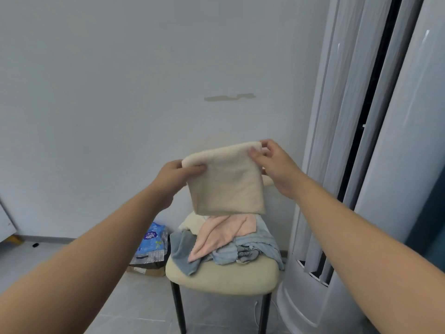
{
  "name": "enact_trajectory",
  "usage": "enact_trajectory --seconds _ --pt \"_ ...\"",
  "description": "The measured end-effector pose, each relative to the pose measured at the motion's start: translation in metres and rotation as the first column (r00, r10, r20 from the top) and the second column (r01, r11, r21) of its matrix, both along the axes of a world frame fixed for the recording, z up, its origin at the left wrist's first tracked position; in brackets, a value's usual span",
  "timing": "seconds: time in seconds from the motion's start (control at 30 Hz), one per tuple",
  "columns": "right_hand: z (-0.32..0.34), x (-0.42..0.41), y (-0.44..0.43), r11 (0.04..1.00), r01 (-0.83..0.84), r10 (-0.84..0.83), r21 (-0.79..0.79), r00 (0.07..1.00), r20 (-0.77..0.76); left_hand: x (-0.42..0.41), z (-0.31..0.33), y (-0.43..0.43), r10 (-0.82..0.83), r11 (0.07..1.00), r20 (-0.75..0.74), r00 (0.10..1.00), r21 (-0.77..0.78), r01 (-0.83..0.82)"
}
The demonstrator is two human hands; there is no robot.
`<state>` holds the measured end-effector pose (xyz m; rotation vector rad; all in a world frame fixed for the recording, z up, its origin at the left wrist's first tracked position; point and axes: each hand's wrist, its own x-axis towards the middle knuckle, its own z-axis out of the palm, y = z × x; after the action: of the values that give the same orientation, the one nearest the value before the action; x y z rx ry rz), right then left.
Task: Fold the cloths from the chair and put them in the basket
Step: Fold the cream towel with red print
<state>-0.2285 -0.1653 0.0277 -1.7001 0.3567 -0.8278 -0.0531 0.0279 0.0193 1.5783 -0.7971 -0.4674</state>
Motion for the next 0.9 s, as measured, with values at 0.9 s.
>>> enact_trajectory --seconds 0.9 --pt "-0.102 -0.004 0.027 0.625 -0.076 0.492 0.777 0.811 -0.316 -0.004 -0.089 -0.003 -0.004 0.961 -0.668 0.744 0.204 0.188"
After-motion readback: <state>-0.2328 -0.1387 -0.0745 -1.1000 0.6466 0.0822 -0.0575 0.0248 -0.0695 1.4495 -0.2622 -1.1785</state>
